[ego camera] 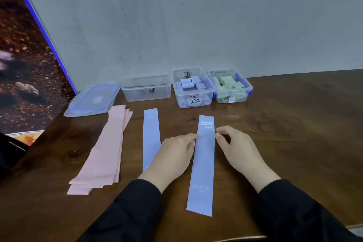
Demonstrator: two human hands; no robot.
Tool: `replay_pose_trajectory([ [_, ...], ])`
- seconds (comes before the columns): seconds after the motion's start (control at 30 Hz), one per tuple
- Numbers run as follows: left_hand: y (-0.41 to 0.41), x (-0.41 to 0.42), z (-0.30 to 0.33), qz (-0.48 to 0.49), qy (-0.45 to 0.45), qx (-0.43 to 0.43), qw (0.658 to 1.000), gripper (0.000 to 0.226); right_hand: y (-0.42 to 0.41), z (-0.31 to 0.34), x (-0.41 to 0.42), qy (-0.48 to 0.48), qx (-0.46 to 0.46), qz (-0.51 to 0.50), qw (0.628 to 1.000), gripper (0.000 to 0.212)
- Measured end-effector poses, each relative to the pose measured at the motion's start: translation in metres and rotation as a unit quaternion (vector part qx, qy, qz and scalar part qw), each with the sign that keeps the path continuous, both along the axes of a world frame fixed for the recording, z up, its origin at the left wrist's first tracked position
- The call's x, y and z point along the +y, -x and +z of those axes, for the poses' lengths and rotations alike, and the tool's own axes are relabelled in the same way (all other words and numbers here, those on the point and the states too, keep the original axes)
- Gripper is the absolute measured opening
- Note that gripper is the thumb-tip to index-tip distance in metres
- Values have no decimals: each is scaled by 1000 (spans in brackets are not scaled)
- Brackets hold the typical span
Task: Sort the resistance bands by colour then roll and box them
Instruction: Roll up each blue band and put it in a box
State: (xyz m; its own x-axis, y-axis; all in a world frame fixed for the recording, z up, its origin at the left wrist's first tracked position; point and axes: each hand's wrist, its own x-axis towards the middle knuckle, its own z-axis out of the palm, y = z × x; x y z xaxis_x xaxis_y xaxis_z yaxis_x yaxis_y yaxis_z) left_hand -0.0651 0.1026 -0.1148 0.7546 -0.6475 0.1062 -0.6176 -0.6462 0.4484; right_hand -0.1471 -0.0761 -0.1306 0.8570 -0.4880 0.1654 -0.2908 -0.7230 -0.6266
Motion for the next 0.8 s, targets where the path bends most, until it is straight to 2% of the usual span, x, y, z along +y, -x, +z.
replay_pose_trajectory([
  [0.1,-2,-4,-4,-3,-16,-15,1000,40,-1,-3,3,41,26,19,999,29],
  [0.27,-7,-18,-2,-52,-40,21,998,43,-14,-4,-3,65,78,58,993,46],
  [0.4,-16,-28,0,-38,-42,15,998,45,-26,-3,-12,42,53,29,997,47],
  [0.5,-12,-21,4,-16,-5,-11,1000,43,-24,-4,-14,57,54,39,996,46],
  [0.63,5,3,-1,-101,2,-38,994,37,-28,-14,-17,86,77,82,990,47],
  [0.73,13,19,-10,-138,5,-32,990,33,-25,-12,-15,53,22,90,994,41],
  [0.8,16,29,-11,-152,32,-19,988,27,-13,-4,-9,1,-47,122,991,25],
])
